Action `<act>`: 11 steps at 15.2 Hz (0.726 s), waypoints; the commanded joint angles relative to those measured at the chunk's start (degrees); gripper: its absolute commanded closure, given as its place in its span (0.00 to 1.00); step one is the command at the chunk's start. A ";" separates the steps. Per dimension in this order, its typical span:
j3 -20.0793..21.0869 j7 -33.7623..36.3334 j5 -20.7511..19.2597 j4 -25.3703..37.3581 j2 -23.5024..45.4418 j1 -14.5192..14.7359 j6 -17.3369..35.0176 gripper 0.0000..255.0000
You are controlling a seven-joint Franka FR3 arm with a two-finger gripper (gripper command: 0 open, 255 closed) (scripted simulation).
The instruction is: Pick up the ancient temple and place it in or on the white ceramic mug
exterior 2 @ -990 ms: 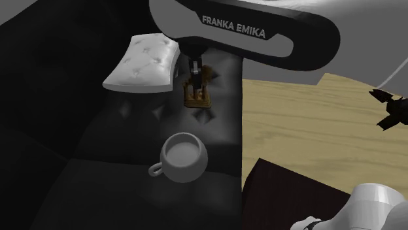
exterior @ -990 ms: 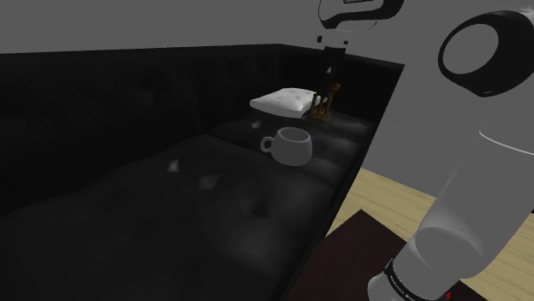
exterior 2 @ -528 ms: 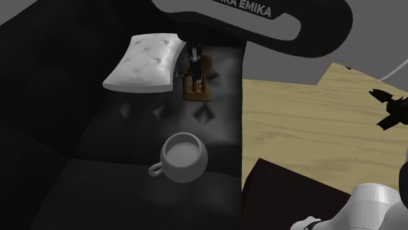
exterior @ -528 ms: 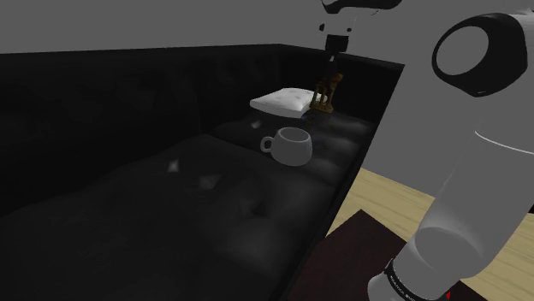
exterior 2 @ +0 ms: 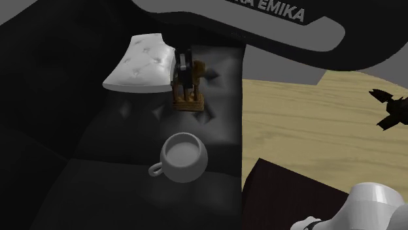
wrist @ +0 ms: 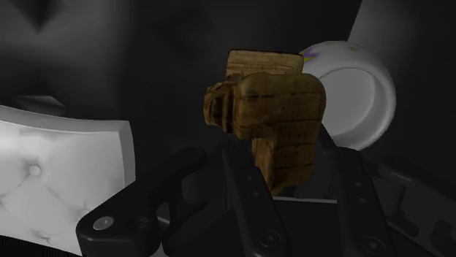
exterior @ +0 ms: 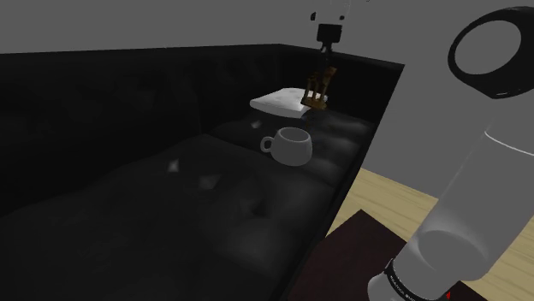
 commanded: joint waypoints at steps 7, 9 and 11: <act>5.64 11.16 -0.47 -2.11 -4.41 5.57 -2.52 1.00; 7.07 13.94 -0.34 -1.71 -4.76 6.91 -3.35 1.00; 7.53 14.81 -0.33 -2.78 -5.19 7.31 -2.73 1.00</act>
